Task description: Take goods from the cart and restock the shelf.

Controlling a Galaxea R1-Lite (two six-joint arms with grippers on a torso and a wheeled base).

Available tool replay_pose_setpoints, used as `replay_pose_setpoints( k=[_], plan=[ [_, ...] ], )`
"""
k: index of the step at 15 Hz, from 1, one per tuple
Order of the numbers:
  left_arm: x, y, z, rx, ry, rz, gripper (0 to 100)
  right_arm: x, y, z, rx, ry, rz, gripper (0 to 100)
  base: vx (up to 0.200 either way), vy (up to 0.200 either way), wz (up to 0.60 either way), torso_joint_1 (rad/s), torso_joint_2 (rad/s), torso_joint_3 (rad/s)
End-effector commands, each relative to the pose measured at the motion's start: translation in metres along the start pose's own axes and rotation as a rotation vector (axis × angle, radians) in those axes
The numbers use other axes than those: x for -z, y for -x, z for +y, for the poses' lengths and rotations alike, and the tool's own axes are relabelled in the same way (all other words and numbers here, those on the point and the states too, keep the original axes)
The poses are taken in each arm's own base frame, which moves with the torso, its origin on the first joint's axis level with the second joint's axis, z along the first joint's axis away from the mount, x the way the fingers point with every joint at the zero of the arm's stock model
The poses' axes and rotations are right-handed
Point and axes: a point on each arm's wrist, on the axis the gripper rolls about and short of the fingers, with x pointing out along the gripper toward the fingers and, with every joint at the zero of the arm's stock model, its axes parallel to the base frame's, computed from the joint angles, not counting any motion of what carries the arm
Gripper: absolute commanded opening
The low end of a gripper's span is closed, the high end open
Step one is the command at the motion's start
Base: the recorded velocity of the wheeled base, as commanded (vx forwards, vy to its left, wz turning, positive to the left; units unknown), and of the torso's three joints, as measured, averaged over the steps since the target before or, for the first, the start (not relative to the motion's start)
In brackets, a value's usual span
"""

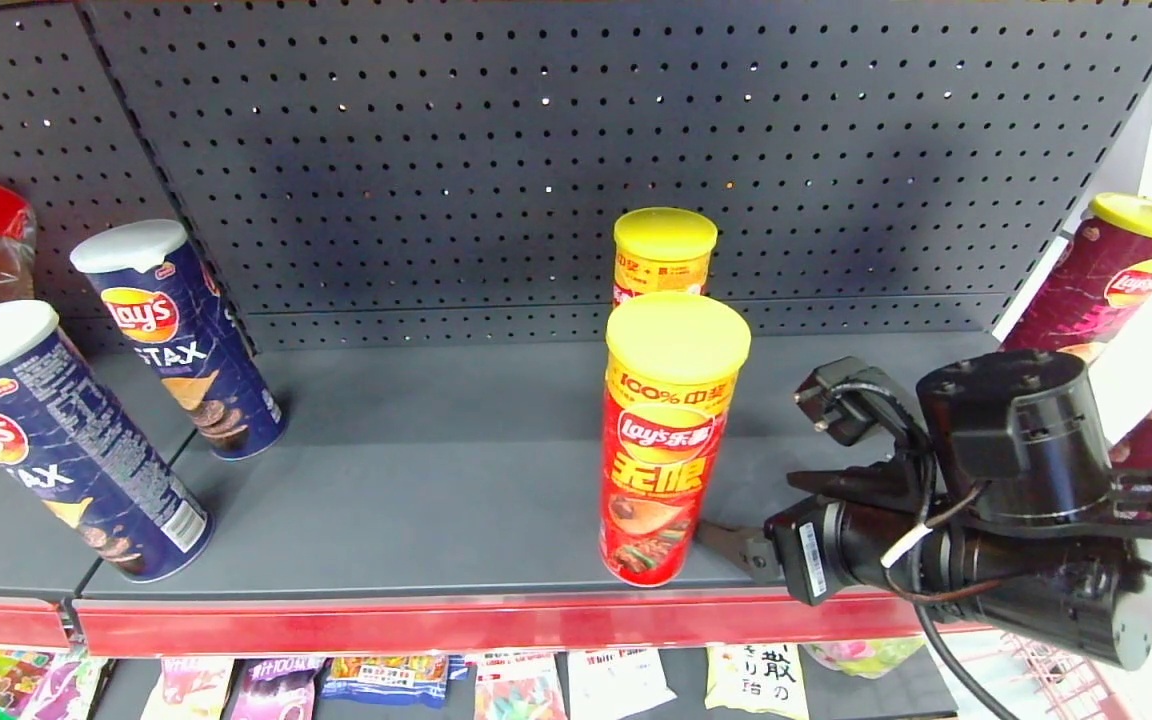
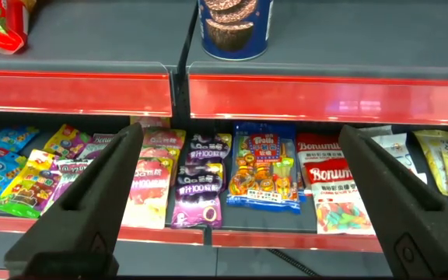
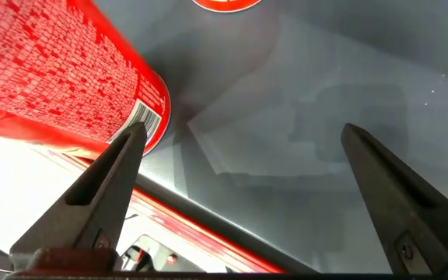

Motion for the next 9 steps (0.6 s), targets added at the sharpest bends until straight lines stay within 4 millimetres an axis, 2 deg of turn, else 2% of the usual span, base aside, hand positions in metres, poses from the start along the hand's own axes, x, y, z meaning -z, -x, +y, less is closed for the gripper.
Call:
replay_pose_setpoints(
  k=[1,9],
  plan=[
    [-0.0002,-0.0001,0.0000,0.000,0.000,0.001,100,-0.0005,-0.0004,0.0005,-0.001,0.000,-0.001,100,0.000,0.000,0.00,0.000,0.00,0.000],
    [-0.0002,-0.0001,0.0000,-0.002,0.000,0.001,100,0.0025,-0.0014,-0.0001,0.000,0.002,0.011,100,0.000,0.000,0.00,0.000,0.00,0.000]
  ],
)
